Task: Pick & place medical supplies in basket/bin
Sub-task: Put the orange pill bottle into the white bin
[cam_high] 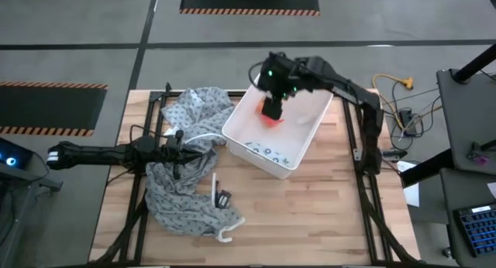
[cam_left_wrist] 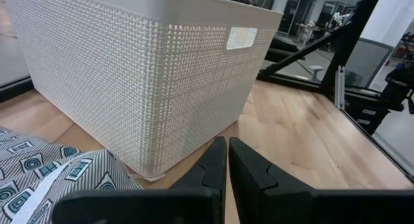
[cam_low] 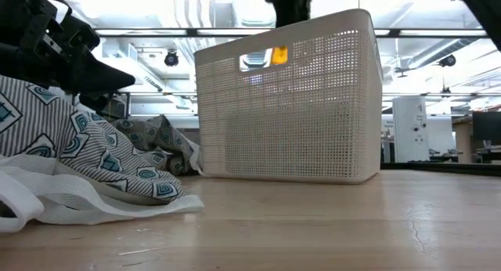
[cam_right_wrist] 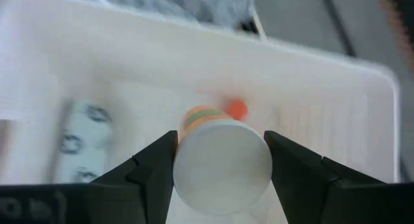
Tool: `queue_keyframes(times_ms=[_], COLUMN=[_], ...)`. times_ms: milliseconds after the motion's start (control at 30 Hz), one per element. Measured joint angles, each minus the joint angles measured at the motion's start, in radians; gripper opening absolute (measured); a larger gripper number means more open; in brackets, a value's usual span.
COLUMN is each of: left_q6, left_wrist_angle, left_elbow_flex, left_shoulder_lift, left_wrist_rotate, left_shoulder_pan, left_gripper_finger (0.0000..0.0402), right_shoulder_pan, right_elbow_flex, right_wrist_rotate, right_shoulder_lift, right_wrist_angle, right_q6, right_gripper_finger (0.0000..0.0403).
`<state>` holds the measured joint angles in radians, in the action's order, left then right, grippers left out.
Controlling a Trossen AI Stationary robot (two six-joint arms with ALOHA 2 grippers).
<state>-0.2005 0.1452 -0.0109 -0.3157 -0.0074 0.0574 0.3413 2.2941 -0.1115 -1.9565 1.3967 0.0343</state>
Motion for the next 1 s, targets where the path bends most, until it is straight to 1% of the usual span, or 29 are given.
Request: queue_keyframes(times_ms=[133, 200, 400, 533, 667, 733, 800, 900, 1000], left_q6=[0.000, 0.000, 0.000, 0.000, 0.000, 0.000, 0.000, 0.000, 0.000], left_wrist_angle=[0.000, 0.000, 0.000, 0.000, 0.000, 0.000, 0.000, 0.000, 0.000], left_elbow_flex=[0.000, 0.000, 0.000, 0.000, 0.000, 0.000, 0.000, 0.000, 0.000], left_shoulder_lift=[0.000, 0.000, 0.000, 0.000, 0.000, 0.000, 0.000, 0.000, 0.000], left_wrist_rotate=[0.000, 0.000, 0.000, 0.000, 0.000, 0.000, 0.000, 0.000, 0.000], left_shoulder_pan=[0.000, 0.000, 0.000, 0.000, 0.000, 0.000, 0.000, 0.000, 0.000], left_gripper_finger=[0.0000, 0.0000, 0.0000, 0.0000, 0.0000, 0.0000, 0.0000, 0.0000, 0.0000], right_shoulder_pan=[0.116, 0.163, 0.268, 0.307, 0.324, 0.322, 0.322, 0.323, 0.322], right_elbow_flex=[-0.099, -0.150, -0.294, -0.372, -0.431, -0.452, -0.463, -0.462, -0.440], right_wrist_rotate=[0.146, 0.174, 0.161, 0.162, 0.130, 0.080, 0.053, 0.051, 0.061], right_shoulder_lift=[-0.023, -0.027, -0.029, -0.029, -0.022, -0.022, -0.022, -0.023, -0.024], right_wrist_angle=[-0.029, -0.037, -0.061, -0.126, -0.198, -0.215, -0.220, -0.218, -0.212], right_q6=[0.025, 0.028, 0.055, 0.055, 0.053, 0.057, 0.064, 0.077, 0.040], right_gripper_finger=[0.0208, 0.0208, 0.0208, 0.0208, 0.0208, 0.0208, 0.0208, 0.0208, 0.0211])
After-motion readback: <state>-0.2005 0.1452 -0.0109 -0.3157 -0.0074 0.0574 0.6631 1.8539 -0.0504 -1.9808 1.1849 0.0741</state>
